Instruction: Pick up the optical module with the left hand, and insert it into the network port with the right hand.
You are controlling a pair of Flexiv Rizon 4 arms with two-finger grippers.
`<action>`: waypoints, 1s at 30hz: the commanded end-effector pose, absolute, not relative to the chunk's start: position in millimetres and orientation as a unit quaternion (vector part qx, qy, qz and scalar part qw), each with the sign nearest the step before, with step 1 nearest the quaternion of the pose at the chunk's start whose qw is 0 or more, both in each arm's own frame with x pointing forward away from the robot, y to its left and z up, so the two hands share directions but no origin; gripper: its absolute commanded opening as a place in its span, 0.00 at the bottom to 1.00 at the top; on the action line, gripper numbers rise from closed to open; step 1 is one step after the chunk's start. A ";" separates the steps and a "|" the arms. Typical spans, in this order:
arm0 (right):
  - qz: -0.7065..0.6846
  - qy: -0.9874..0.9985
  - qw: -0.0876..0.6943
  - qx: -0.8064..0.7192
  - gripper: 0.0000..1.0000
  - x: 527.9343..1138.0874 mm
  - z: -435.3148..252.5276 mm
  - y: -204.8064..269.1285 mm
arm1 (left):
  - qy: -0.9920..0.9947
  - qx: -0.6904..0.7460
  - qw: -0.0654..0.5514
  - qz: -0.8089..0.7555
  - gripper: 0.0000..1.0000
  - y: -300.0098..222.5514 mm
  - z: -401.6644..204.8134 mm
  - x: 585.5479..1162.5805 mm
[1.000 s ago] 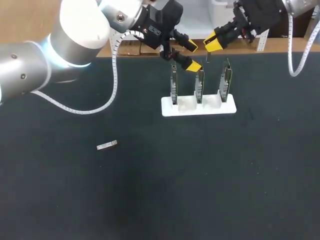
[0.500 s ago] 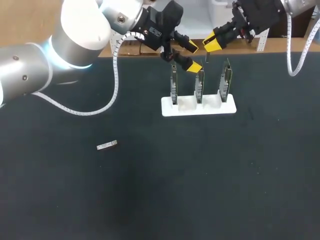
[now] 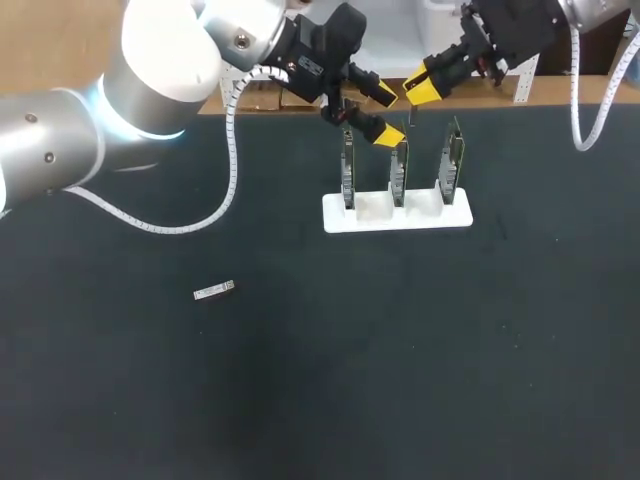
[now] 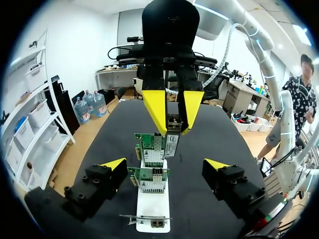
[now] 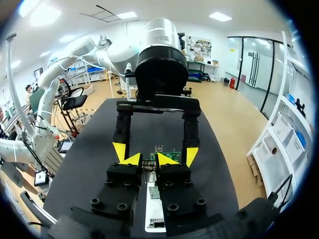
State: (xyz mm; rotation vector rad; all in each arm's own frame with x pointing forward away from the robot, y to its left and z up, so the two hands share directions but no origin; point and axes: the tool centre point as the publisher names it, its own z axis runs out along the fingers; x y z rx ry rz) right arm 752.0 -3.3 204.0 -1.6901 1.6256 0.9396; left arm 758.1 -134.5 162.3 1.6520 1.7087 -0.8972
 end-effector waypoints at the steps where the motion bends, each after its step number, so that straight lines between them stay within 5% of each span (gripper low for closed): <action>1: 0.357 0.611 0.299 -0.640 0.00 753.6 203.7 -4.1 | 0.642 0.621 0.297 -0.337 1.00 -134.4 162.2 757.4; 30: 0.358 0.618 0.303 -0.632 0.00 755.1 196.3 -9.7 | 0.642 0.621 0.297 -0.337 1.00 -134.4 162.2 757.4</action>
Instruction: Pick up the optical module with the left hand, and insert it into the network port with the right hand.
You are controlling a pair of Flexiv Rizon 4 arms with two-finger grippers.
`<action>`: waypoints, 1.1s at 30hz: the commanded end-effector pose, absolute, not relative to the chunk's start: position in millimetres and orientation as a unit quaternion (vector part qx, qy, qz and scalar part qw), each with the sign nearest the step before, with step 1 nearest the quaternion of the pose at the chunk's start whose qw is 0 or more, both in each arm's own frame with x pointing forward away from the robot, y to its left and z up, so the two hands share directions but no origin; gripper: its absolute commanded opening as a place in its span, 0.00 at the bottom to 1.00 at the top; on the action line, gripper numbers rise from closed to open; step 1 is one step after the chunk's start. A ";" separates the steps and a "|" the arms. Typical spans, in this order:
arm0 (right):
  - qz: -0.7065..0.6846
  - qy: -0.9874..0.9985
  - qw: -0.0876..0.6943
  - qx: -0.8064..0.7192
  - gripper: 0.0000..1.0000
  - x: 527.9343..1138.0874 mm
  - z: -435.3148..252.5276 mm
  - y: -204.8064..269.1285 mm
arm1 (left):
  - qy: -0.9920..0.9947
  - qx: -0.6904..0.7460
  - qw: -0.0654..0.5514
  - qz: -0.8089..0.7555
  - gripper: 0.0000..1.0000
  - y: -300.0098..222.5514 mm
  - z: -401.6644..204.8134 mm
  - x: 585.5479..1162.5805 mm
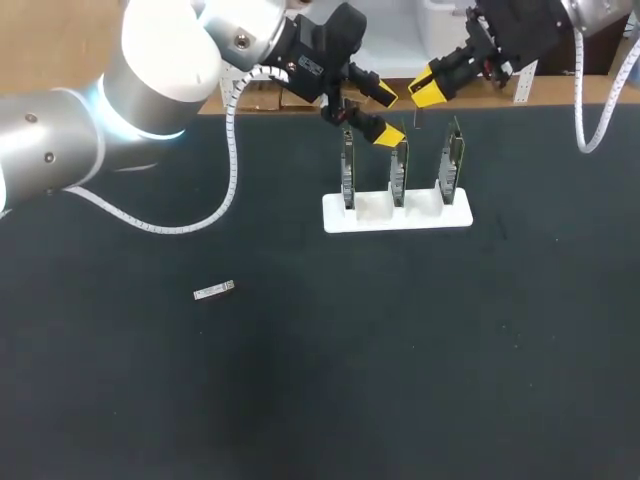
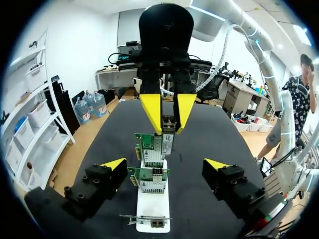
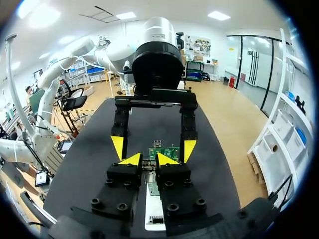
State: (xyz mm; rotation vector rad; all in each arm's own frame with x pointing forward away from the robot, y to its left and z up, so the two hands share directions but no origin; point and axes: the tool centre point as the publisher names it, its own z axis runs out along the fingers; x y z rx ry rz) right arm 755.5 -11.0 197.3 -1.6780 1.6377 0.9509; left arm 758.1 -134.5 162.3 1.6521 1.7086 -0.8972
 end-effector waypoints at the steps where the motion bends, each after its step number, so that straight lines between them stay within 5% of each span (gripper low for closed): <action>1: 0.358 0.618 0.303 -0.631 0.00 755.2 196.2 -9.3 | 0.642 0.621 0.297 -0.337 1.00 -134.4 162.2 757.4; 33: 0.358 0.632 0.282 -0.628 0.00 764.8 179.8 -0.2 | 0.642 0.621 0.297 -0.337 1.00 -134.4 162.2 757.4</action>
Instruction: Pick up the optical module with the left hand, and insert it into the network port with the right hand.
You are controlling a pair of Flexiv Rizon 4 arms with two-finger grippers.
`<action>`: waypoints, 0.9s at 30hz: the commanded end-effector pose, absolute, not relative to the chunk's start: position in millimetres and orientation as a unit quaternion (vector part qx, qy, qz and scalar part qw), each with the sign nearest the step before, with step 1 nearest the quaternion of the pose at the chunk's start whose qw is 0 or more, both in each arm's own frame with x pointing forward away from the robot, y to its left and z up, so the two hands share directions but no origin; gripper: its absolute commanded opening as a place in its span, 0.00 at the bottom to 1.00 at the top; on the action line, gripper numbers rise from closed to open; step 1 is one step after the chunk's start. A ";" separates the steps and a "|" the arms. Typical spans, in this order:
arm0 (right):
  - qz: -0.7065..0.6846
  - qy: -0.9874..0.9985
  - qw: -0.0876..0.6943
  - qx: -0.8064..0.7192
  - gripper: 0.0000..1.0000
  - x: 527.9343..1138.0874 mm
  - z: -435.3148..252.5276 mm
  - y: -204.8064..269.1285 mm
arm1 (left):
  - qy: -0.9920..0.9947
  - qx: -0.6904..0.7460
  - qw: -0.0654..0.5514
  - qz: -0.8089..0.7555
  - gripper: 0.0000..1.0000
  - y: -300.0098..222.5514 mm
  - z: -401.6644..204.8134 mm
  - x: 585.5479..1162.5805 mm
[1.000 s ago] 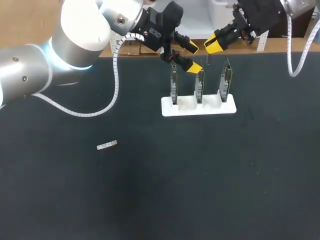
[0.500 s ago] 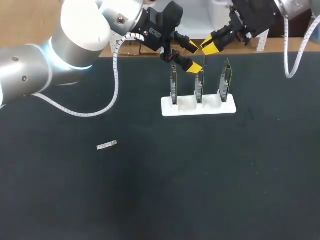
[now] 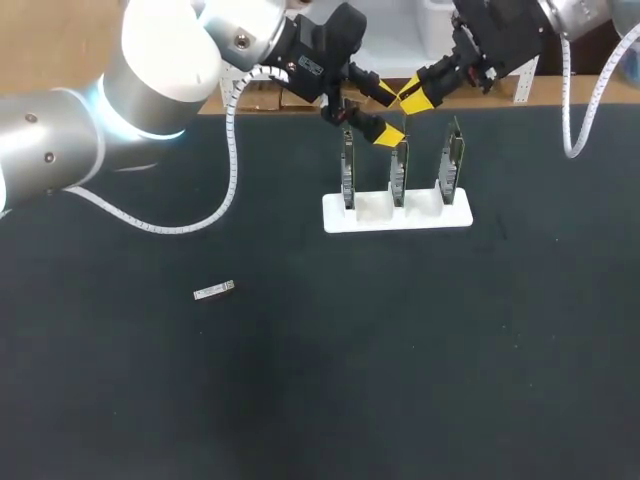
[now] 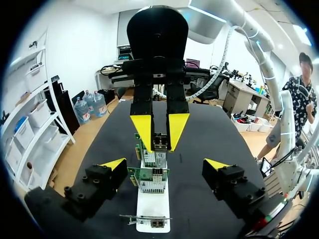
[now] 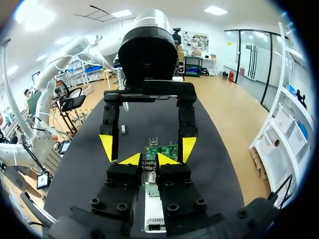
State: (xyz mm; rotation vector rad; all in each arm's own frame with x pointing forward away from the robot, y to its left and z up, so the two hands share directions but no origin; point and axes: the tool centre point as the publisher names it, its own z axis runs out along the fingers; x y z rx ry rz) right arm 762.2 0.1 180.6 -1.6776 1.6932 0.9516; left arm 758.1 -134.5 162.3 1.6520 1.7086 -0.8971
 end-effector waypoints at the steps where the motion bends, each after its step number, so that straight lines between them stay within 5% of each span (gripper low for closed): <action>1: 0.358 0.631 0.281 -0.628 0.00 764.9 179.6 -0.2 | 0.642 0.621 0.297 -0.337 1.00 -134.4 162.2 757.4; 27: 0.365 0.630 0.271 -0.630 0.00 766.1 173.7 6.8 | 0.642 0.621 0.297 -0.337 1.00 -134.4 162.2 757.4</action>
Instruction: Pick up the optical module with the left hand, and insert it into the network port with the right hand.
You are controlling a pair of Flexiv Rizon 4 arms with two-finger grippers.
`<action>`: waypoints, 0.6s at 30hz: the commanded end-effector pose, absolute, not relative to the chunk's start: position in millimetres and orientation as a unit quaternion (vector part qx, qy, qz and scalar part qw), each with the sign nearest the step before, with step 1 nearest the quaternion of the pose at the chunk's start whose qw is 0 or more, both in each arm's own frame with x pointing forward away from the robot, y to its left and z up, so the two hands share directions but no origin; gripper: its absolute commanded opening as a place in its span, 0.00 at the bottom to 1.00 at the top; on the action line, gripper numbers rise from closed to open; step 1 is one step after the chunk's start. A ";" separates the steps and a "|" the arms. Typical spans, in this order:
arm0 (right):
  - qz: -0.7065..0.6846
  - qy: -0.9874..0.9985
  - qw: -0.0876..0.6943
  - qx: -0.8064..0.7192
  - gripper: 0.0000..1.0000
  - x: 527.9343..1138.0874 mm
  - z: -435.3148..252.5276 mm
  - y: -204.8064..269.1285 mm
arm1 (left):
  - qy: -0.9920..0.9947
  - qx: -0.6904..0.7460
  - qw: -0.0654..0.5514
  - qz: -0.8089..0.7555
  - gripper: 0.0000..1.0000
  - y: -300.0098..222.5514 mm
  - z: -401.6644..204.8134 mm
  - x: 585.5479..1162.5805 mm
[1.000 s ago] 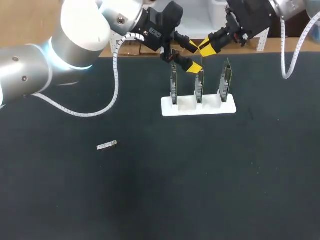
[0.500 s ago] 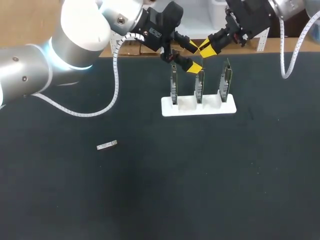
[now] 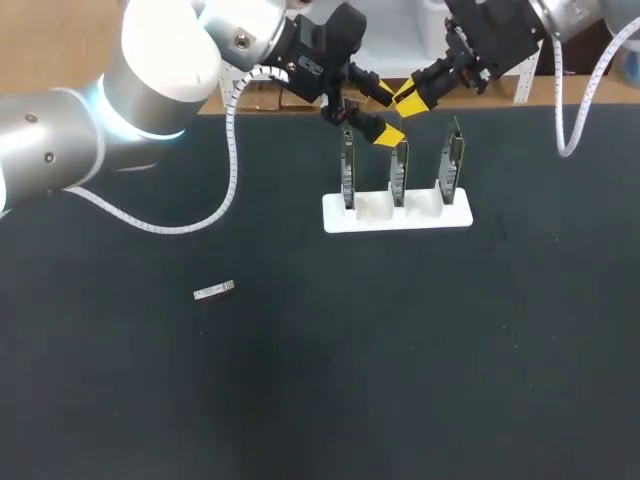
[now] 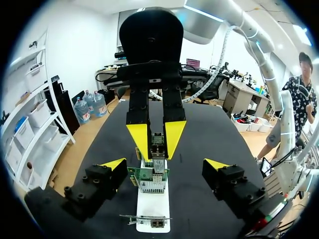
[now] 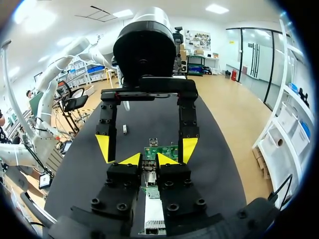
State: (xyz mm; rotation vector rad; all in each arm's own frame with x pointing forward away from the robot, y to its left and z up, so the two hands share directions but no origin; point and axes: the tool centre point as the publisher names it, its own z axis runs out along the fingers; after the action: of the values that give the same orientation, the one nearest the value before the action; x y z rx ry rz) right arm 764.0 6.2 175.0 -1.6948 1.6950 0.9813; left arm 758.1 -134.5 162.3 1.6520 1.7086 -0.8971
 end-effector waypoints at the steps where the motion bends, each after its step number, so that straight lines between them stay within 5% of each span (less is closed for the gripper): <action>1: 0.365 0.630 0.270 -0.630 0.00 766.5 173.4 6.8 | 0.642 0.621 0.297 -0.337 1.00 -134.4 162.2 757.4; 18: 0.371 0.622 0.262 -0.638 0.00 770.6 173.3 4.0 | 0.642 0.621 0.297 -0.337 1.00 -134.4 162.2 757.4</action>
State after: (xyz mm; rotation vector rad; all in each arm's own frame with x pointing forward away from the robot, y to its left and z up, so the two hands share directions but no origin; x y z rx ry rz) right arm 764.6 4.3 173.7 -1.7208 1.6868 0.9911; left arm 758.1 -134.5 162.3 1.6520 1.7086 -0.8971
